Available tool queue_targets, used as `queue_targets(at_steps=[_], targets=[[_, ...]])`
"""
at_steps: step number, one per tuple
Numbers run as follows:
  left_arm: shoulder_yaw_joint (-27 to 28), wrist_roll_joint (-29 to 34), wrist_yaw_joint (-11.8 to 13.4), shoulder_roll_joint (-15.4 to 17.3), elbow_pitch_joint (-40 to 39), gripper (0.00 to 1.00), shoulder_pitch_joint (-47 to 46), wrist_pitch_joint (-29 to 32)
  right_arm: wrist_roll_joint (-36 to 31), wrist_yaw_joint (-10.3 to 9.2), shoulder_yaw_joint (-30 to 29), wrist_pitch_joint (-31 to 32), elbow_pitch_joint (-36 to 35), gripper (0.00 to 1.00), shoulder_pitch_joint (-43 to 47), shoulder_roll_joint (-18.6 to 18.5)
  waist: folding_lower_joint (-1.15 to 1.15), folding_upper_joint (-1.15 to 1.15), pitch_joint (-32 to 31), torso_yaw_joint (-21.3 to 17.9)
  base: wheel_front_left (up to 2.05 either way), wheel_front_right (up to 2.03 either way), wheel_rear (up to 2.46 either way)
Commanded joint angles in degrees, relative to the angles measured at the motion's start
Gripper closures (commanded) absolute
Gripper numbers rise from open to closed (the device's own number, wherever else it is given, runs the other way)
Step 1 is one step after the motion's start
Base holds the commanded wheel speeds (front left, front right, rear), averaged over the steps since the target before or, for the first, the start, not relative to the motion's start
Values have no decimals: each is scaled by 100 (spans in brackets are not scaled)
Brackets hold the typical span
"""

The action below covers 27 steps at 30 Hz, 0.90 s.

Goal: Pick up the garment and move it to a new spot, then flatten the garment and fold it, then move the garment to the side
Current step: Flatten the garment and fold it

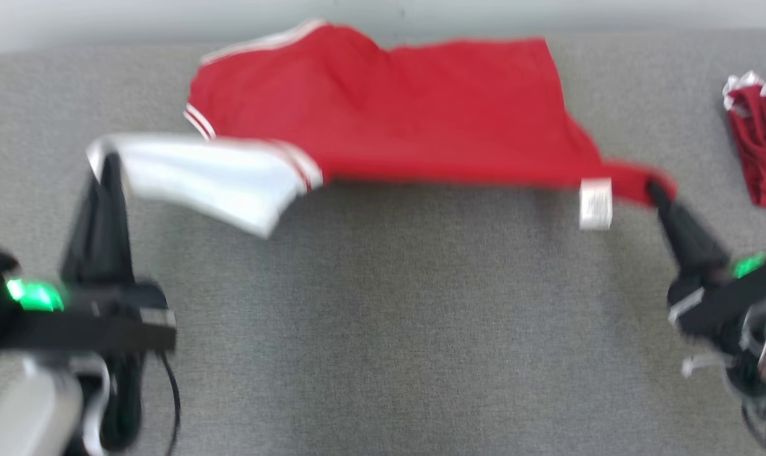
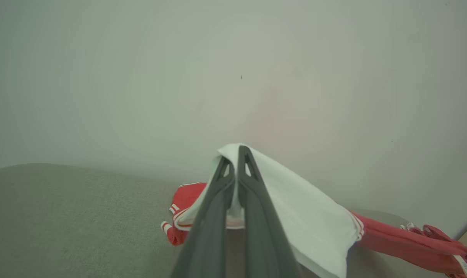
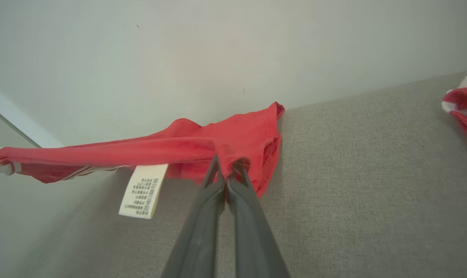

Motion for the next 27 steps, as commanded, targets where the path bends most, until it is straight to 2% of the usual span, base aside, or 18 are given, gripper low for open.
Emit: queue_targets(at_steps=[1, 5, 11, 13, 19, 27], targets=[[30, -29, 46, -25, -76, 100, 249, -40, -93, -16, -57, -25, -41, 100, 221, 56, 2, 1, -219, 55, 0, 0, 0], [164, -130, 150, -176, -176, 100, 1089, -59, -265, -16, -294, -33, -125, 100, 946, 246, 2, 1, -393, -22, 0, 0, 0], [308, -41, 136, -649, -92, 100, 2348, -74, -499, -16, -541, -31, -175, 100, 1843, 552, 2, 1, -651, -112, 0, 0, 0], [393, -4, 49, -862, -13, 100, 2738, -67, -549, -16, -608, 9, -205, 100, 2144, 645, 2, 1, -747, -107, 0, 0, 0], [711, 21, -158, -1207, 227, 100, 3563, -67, -787, -16, -879, 111, -227, 100, 2987, 799, 2, 1, -1042, -47, 0, 0, 0], [621, -74, -356, -1400, 435, 100, 4194, -48, -1063, -16, -1414, 385, -330, 100, 3951, 1018, 2, 1, -1295, 10, 0, 0, 0]])
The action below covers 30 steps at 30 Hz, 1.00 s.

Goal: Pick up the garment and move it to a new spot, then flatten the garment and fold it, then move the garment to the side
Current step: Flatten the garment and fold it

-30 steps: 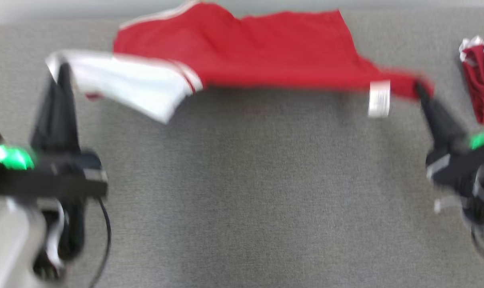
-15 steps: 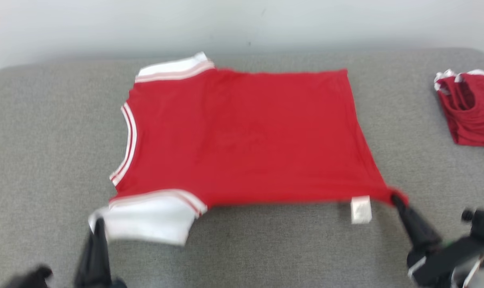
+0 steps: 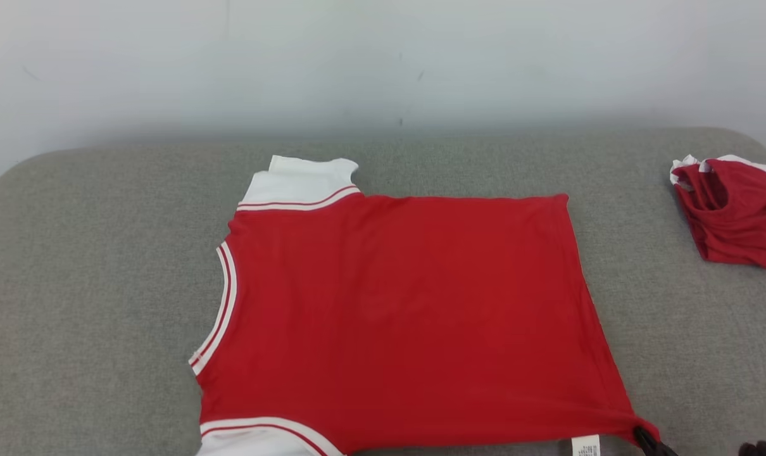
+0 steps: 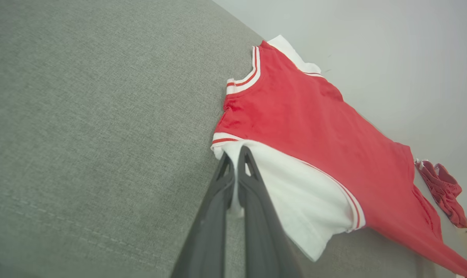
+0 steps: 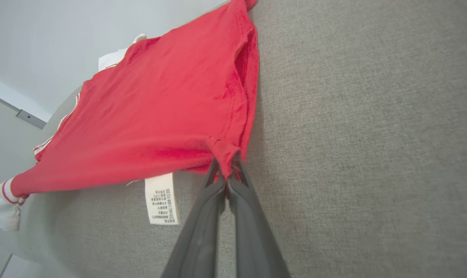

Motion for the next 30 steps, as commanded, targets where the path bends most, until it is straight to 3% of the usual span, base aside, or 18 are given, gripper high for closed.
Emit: queue_targets(at_steps=[1, 8, 17, 23, 30], targets=[[-25, 1, -25, -6, 29, 100, 95, 13, -20, -16, -104, 50, -46, 100, 137, 76, 1, 1, -69, 14, 0, 0, 0], [-112, 173, -108, 79, 91, 100, -144, 29, -276, -16, -372, 289, -396, 100, 294, 378, 1, 1, -70, -23, 0, 0, 0], [-134, 446, -213, 517, 57, 100, -1129, 460, -536, -16, -597, 811, -616, 100, -205, 789, 1, 1, 64, -235, 0, 0, 0], [-143, 551, -352, 840, 344, 100, -2199, 905, -533, -16, -584, 1201, -325, 100, -987, 987, 1, 1, 320, -387, 0, 0, 0], [-326, 612, -568, 862, 966, 100, -3262, 1335, -512, -16, -436, 1307, 156, 100, -1881, 1019, 1, 1, 636, -473, 0, 0, 0]])
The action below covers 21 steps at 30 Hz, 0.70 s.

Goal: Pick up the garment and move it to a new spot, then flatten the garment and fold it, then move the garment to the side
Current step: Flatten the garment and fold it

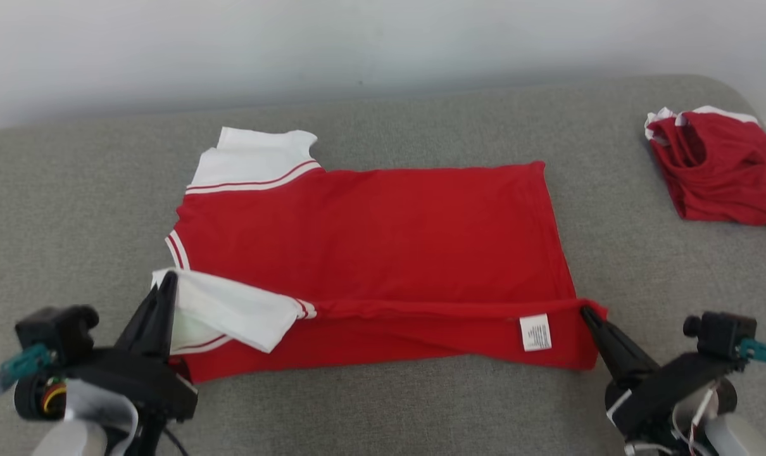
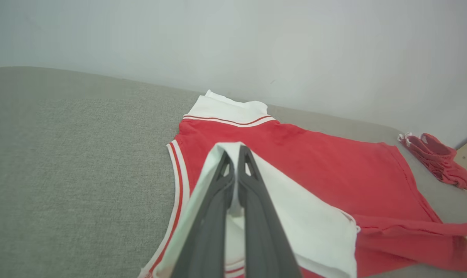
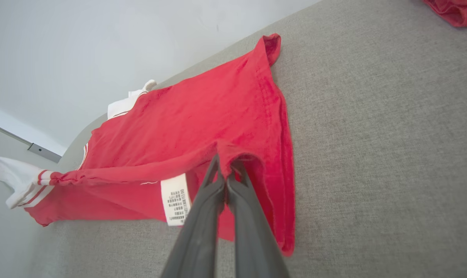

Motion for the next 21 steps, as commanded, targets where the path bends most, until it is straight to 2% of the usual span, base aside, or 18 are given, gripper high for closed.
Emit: queue_targets(at_steps=[1, 12, 13, 14, 15, 21], targets=[[-17, 4, -80, -38, 202, 100, -263, 42, -20, -16, 52, 3, 125, 100, -245, 32, -1, -1, 189, -64, 0, 0, 0], [-276, 258, -442, -168, 1667, 100, -1286, -18, -123, -16, 592, -249, 1127, 100, -1389, 108, -1, -1, 458, -142, 0, 0, 0], [-299, 273, -460, -186, 1759, 100, -1321, -24, -135, -16, 639, -304, 1185, 67, -1454, 91, -1, -1, 455, -138, 0, 0, 0], [-321, 327, -460, -190, 1832, 89, -1365, -82, -130, -16, 693, -349, 1234, 2, -1497, 79, -1, -1, 448, -127, 0, 0, 0], [-329, 351, -450, -203, 1894, 0, -1398, -164, -108, -16, 738, -408, 1281, 0, -1528, 76, -1, -1, 433, -118, 0, 0, 0], [-312, 448, -408, -287, 2038, 0, -1264, -637, -125, -16, 903, -799, 1343, 0, -1394, -130, -1, -1, 276, -34, 0, 0, 0]])
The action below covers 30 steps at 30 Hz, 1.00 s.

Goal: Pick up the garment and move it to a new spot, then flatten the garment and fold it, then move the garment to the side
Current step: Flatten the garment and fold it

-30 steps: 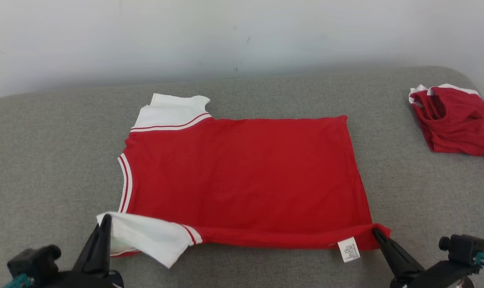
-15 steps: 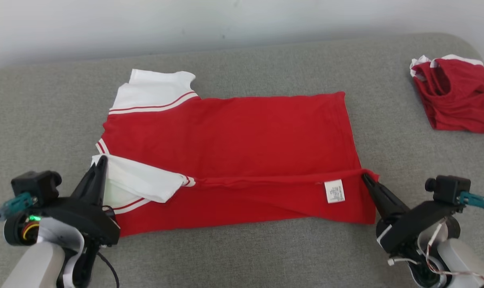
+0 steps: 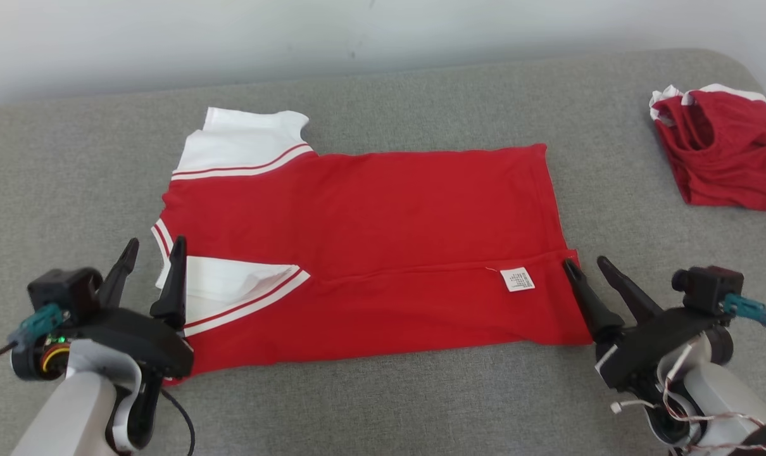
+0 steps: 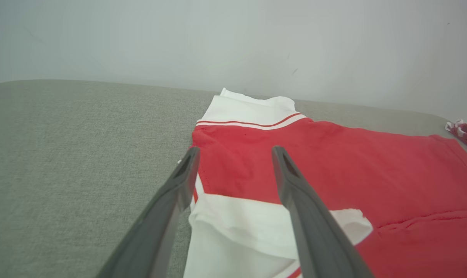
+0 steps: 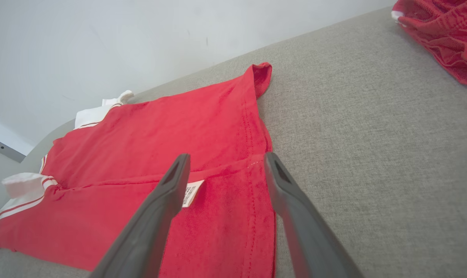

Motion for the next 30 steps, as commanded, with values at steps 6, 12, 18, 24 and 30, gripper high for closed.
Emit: queue_targets(at_steps=[6, 12, 18, 24, 30], targets=[[184, -109, 132, 44, -234, 0, 632, -374, -77, -16, 59, -344, -147, 0, 499, -239, -1, -1, -274, 91, 0, 0, 0], [105, -152, 338, 52, -585, 0, 1337, -314, -191, -16, -95, -477, -107, 0, 890, -183, -1, -1, -299, 132, 0, 0, 0], [-88, -76, 420, -16, -451, 0, 1601, -205, -493, -16, -218, -533, 59, 0, 929, 41, -1, -1, -213, 85, 0, 0, 0], [-197, 48, 515, -85, -116, 0, 1491, -232, -919, -16, -201, -512, 400, 0, 777, 240, -1, -1, -148, 47, 0, 0, 0], [-294, 109, 568, -165, 244, 0, 1371, -201, -1035, -16, -138, -483, 795, 33, 600, 506, -1, -1, -117, 77, 0, 0, 0]])
